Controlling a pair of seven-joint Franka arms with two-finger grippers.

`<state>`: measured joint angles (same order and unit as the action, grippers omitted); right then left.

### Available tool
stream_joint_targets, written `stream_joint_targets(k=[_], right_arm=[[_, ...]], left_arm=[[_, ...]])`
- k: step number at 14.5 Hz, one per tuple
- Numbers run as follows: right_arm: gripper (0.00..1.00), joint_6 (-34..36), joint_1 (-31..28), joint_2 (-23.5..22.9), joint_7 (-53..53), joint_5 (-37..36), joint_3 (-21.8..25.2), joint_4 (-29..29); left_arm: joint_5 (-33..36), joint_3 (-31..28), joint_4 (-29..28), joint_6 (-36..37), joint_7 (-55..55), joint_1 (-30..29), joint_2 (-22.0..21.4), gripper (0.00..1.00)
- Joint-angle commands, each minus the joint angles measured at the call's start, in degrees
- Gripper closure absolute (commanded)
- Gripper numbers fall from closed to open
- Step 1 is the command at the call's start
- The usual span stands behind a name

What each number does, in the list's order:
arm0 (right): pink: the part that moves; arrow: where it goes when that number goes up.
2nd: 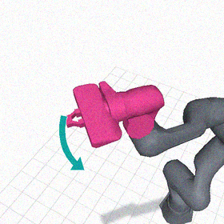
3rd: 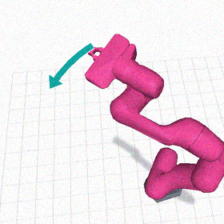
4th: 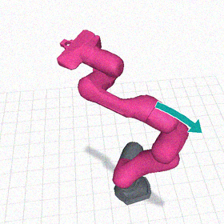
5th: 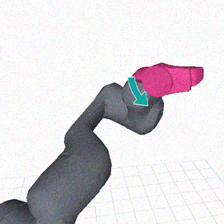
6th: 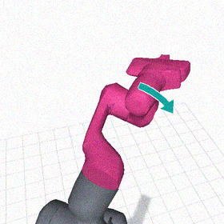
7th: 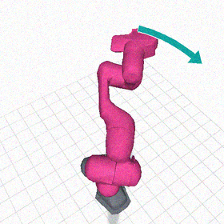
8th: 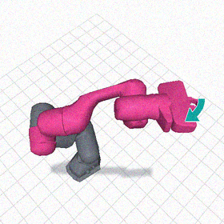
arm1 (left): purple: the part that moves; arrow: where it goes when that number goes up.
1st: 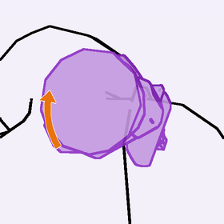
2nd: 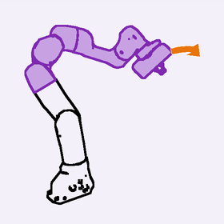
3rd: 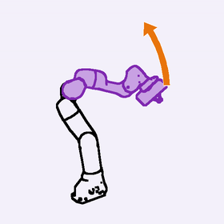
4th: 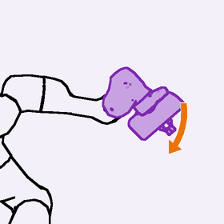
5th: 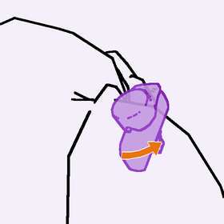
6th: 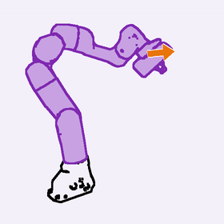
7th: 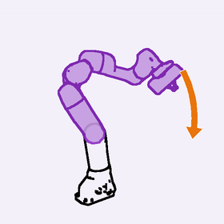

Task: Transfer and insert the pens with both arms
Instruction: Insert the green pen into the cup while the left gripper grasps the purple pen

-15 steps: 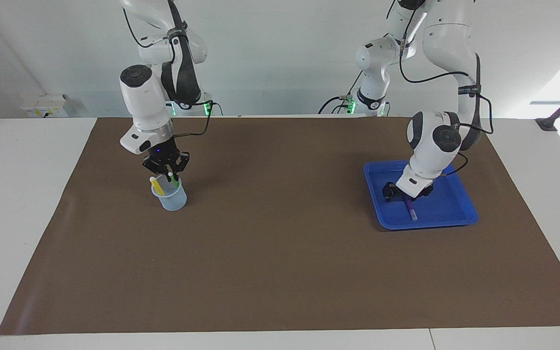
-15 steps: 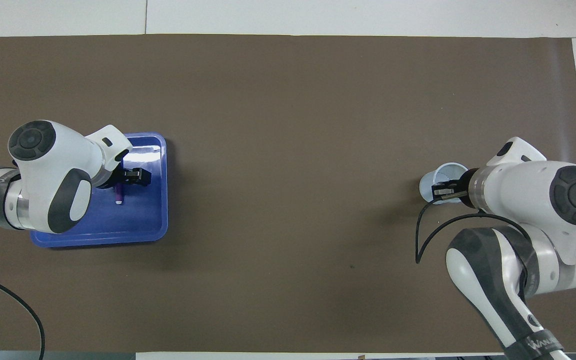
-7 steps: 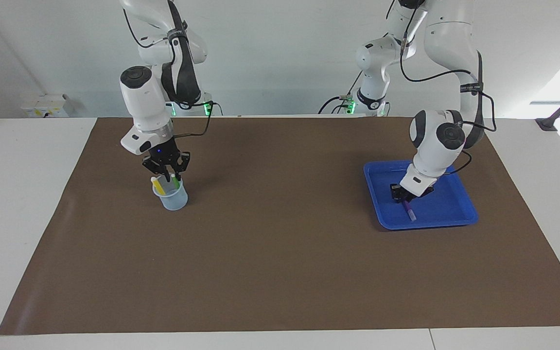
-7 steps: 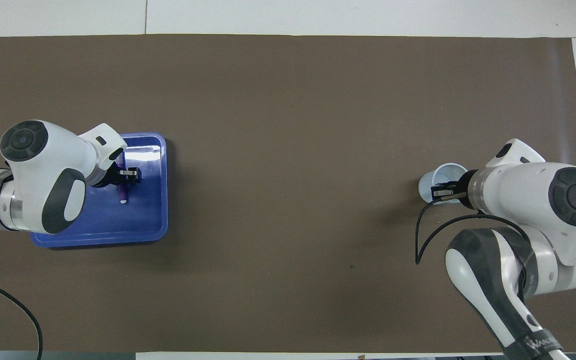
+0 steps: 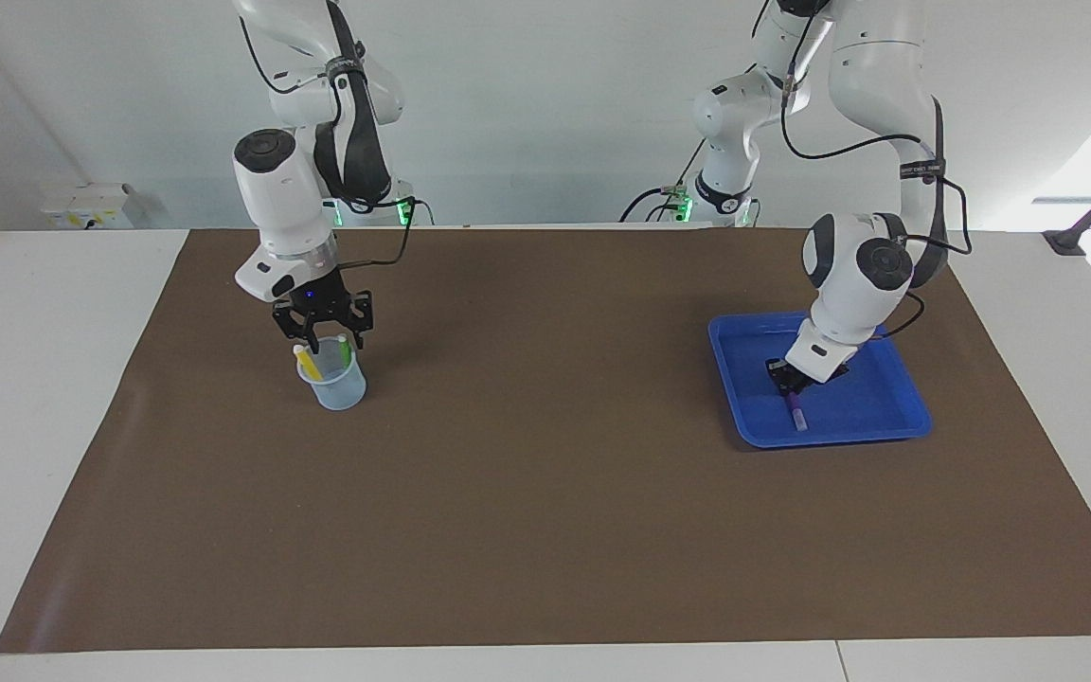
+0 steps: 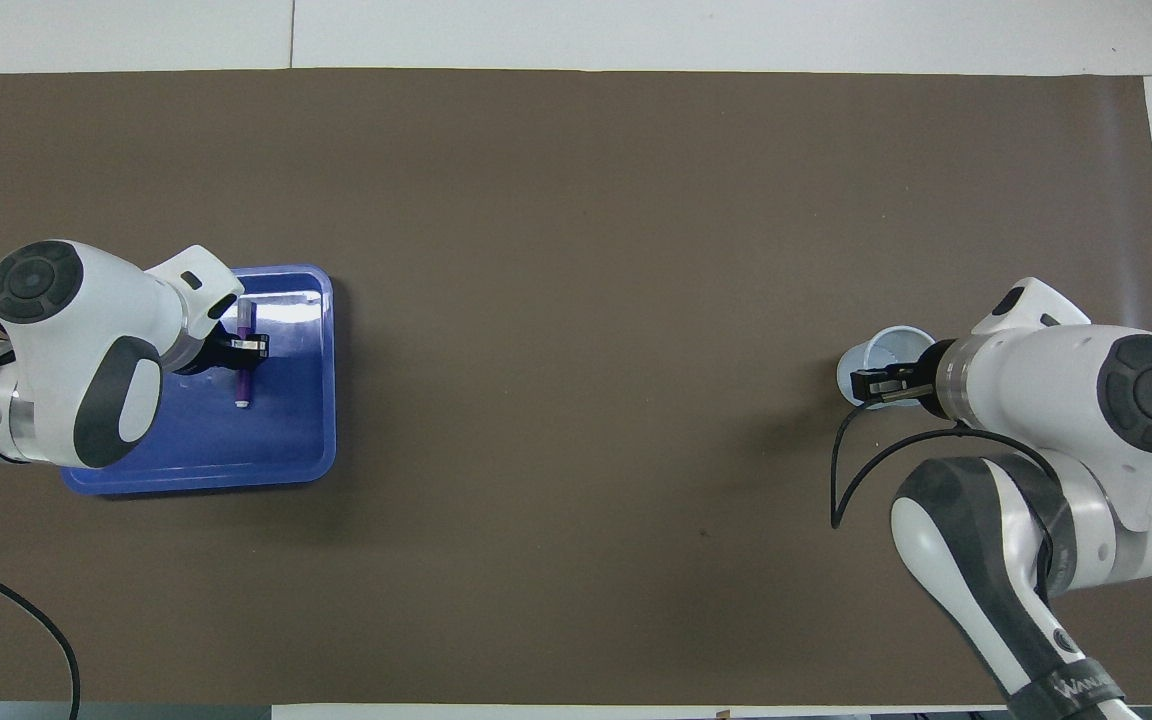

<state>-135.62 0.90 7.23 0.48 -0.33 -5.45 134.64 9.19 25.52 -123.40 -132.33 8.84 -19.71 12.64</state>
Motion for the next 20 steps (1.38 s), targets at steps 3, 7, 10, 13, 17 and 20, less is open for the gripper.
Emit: stream_joint_targets(k=[3, 7, 10, 13, 17, 20], right_arm=[[0.00, 7.26, -0.46, 1.12, 0.75, 1.12, 0.35, -6.12], [0.00, 18.61, -0.46, 0.94, 0.75, 0.95, 3.60, -15.96], [0.00, 27.57, -0.55, -0.54, 0.75, 0.24, 5.27, -25.01], [0.00, 36.10, -0.63, -4.14, 0.92, 0.07, 6.59, -35.20], [0.00, 42.18, -0.63, -6.70, 0.66, 0.06, 6.95, -42.17], [0.00, 43.16, -0.55, -5.48, 0.66, 0.24, 7.03, -41.30]], left_arm=[[0.22, 0.32, 4.29, 6.79, -0.22, -1.21, 0.45, 1.00], [-4.96, 0.32, 10.63, 16.30, -0.05, -1.03, 0.19, 1.00], [-9.70, 0.41, 13.88, 21.66, 0.65, -1.12, -0.16, 1.00], [-14.62, 0.41, 17.75, 26.67, 7.57, -1.12, -0.16, 1.00], [-25.16, 0.41, 20.91, 32.12, 21.27, -1.12, -0.25, 1.00], [-33.41, 0.59, 21.10, 33.62, 32.96, -1.03, -0.78, 1.00]])
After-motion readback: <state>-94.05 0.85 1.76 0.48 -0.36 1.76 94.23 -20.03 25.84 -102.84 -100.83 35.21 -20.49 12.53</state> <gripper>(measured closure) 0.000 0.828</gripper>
